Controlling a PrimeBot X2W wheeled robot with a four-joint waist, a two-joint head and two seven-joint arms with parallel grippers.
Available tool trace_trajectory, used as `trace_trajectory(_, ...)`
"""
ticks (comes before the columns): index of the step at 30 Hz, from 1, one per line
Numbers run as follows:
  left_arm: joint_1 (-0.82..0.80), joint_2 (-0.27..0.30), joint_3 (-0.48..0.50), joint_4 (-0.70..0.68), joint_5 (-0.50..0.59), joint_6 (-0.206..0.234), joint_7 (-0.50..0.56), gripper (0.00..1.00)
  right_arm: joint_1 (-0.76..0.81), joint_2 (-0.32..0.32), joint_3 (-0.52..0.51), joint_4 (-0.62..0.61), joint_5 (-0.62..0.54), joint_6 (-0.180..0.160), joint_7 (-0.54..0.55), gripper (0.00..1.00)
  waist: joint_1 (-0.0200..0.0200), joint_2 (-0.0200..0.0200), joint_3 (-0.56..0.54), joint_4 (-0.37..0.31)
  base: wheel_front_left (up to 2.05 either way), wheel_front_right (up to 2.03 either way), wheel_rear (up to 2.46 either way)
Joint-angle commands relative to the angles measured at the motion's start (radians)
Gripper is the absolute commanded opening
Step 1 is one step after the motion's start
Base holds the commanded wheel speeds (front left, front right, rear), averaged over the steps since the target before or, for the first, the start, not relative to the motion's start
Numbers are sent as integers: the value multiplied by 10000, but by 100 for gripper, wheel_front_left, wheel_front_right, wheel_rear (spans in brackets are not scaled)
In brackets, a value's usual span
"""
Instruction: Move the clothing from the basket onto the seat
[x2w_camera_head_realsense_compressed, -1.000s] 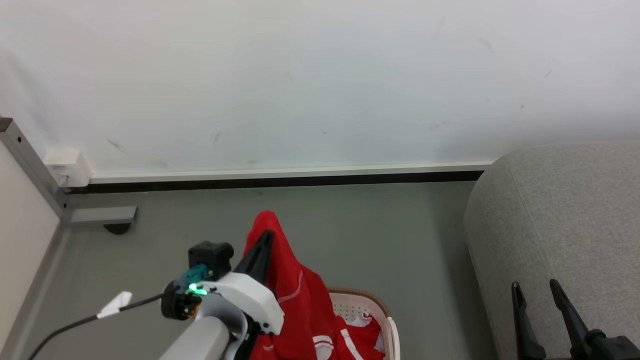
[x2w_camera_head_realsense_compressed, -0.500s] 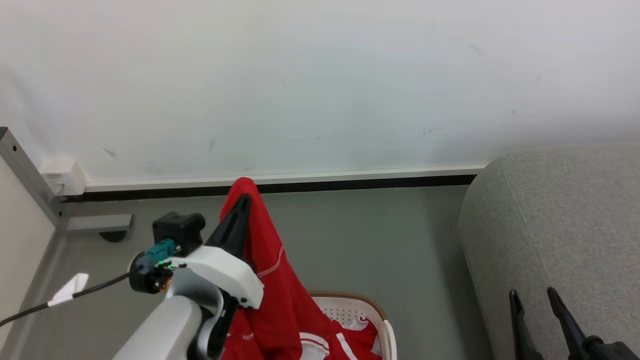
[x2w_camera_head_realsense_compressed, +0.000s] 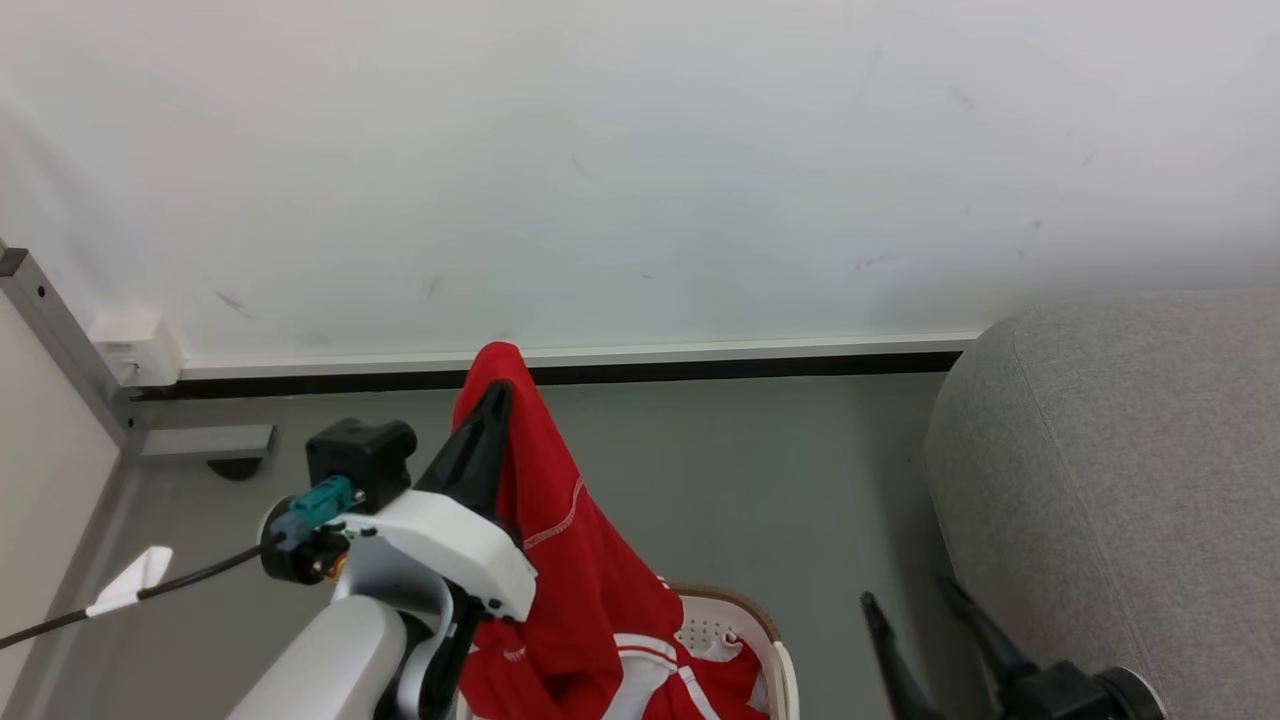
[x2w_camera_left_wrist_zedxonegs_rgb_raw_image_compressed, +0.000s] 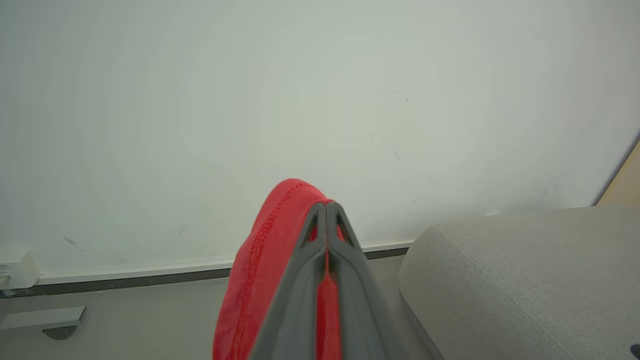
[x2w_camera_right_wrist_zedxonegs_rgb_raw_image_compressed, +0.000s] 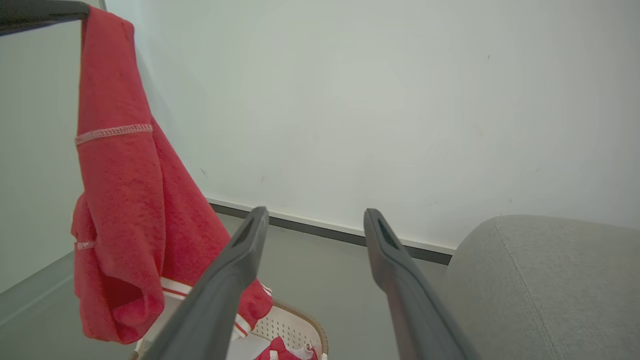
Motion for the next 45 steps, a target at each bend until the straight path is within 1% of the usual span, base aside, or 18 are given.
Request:
trace_trajectory(1,93,64,-10,-103,59,23,35,0,-343,-113,449,85,-58,-21,5,100,0,0,-10,7,0,0,0)
trace_trajectory(6,-39,-15,-161,-217,127,35,144,0,-1375,-140,2747,632,269,-21,5,100,0,0,-51,113,0,0,0)
trace_trajectory(9,-152,-116,-289,-227,131,3,196,0,-1991,-39,3647,918,632,-21,5,100,0,0,-58,238,0,0,0)
trace_trajectory(13,-277,-302,-474,-205,180,-48,224,0,-2592,100,4527,1321,1042,-23,5,100,0,0,-60,467,0,0,0)
trace_trajectory(18,-414,-603,-739,-129,232,-105,202,0,-2996,165,5096,1545,1461,-21,5,100,0,0,-97,769,0,0,0)
trace_trajectory(25,-581,-1052,-1173,-101,278,-205,186,0,-3398,152,5276,1960,1803,-21,5,100,0,0,-154,1173,0,0,0)
trace_trajectory(33,-768,-1540,-1693,-161,393,-330,284,0,-3705,156,4736,2588,1211,-21,5,100,0,0,-198,1551,0,0,0)
trace_trajectory(38,-860,-1709,-1914,-240,432,-360,338,0,-3841,154,4601,2957,1180,-21,5,100,0,0,-178,1725,0,0,0)
trace_trajectory(41,-912,-1771,-1996,-239,410,-403,385,0,-4025,152,4441,3376,1133,-21,5,100,0,0,-143,1789,0,0,0)
trace_trajectory(44,-930,-1788,-2038,-169,375,-421,385,0,-4119,159,4499,3686,1279,-21,5,100,0,0,-94,1838,0,0,0)
trace_trajectory(45,-938,-1797,-2042,-141,356,-430,375,0,-4138,156,4554,3801,1391,-21,7,90,0,0,-80,1853,0,0,0)
